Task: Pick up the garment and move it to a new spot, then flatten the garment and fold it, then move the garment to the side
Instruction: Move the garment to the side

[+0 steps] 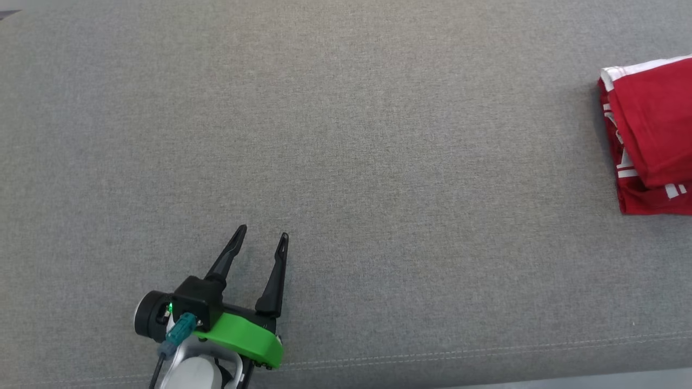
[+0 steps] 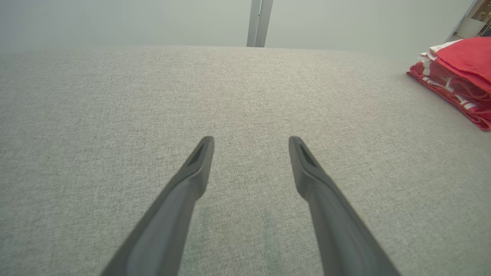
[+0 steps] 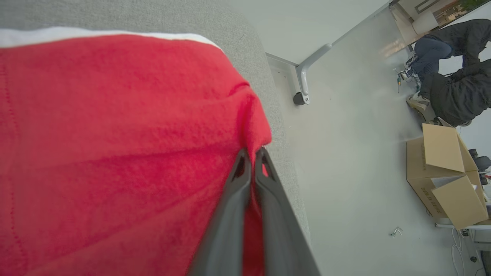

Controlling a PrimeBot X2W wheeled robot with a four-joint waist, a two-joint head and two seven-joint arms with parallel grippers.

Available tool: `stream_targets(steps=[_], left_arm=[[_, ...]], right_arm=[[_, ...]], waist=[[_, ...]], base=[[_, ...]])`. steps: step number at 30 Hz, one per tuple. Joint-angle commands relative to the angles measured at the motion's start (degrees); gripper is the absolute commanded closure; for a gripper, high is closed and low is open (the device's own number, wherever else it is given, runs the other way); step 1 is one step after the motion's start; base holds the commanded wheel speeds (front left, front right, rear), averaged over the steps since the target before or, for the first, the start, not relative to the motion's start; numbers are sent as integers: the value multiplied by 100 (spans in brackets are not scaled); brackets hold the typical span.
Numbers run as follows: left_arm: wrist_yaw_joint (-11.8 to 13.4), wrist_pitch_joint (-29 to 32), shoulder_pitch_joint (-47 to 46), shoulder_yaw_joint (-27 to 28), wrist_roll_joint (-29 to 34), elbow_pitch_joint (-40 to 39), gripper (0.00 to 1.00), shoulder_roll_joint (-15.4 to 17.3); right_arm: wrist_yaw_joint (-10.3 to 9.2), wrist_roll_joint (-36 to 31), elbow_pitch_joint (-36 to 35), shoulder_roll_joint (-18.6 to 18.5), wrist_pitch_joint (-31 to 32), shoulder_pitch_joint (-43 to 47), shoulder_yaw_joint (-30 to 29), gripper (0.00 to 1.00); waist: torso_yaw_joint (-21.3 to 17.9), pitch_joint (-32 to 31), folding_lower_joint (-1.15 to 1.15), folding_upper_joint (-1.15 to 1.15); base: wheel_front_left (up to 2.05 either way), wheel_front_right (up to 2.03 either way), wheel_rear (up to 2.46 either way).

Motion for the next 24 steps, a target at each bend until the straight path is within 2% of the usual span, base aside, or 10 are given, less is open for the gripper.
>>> stream_targets(steps=[1, 4, 5, 6, 7, 16, 20, 24], left_arm=[[-13, 22, -107, -10, 58, -32, 0, 38], [-18, 58, -145, -63, 66, -91, 0, 72], [-13, 75, -152, -73, 75, -107, 0, 84], [-5, 89, -159, -78, 81, -118, 0, 95], [-1, 109, -170, -86, 82, -131, 0, 101], [72, 71, -227, -175, 176, -108, 0, 129], [173, 8, -171, -129, 123, -66, 0, 80], [253, -56, -42, -8, -38, 5, 0, 14]], right_arm=[[-11, -71, 47, -24, -60, -43, -55, 100], [-11, -269, 240, -18, -247, -118, -319, 100], [-11, -295, 322, 26, -274, -144, -389, 62], [-11, -339, 371, 68, -348, -162, -449, 52], [-11, -391, 435, 99, -394, -179, -524, 0], [-11, -857, 779, 230, -1124, -286, -711, 0], [-11, -735, 930, 313, -1624, -357, -790, 0], [-11, -623, 1192, 364, -2098, -250, -590, 0]], waist=[[78, 79, 0, 0], [122, 157, 0, 0], [128, 190, 0, 0], [132, 221, 0, 0], [134, 251, 0, 0], [130, 164, 0, 0], [108, -59, 0, 0], [77, -324, 0, 0]], base=[[0, 0, 0], [0, 0, 0], [0, 0, 0], [0, 0, 0], [0, 0, 0], [0, 0, 0], [0, 0, 0], [0, 0, 0]])
